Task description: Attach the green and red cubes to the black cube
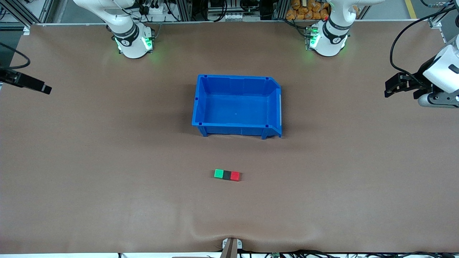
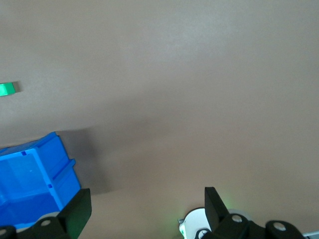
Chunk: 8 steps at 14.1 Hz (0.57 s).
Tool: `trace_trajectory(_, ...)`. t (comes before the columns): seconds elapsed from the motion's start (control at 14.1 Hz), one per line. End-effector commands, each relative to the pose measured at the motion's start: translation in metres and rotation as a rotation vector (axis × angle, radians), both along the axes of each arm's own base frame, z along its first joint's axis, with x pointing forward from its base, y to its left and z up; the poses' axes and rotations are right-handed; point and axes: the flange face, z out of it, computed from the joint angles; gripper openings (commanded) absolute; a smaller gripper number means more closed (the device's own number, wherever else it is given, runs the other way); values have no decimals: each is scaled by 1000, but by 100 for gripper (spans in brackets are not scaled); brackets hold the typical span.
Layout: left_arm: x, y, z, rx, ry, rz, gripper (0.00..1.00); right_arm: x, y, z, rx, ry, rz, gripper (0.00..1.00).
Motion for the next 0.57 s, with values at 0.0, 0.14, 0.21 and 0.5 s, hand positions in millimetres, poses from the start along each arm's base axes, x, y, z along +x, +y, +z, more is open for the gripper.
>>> trace_trajectory(0.0,-2,-3,4,17,-8,-25,92,-29,-5,-10,-14,-50,68,100)
trace_trajectory(0.14,-2,-5,4,17,-8,-25,92,-42,-10,-17,-10,-61,68,100)
trace_trajectory(0.21,-2,-5,4,17,-6,-25,93,-44,-9,-15,-10,-66,75,100)
trace_trajectory(0.5,-3,-6,5,18,-3,-23,96,-40,-22,-11,-17,-102,205,100)
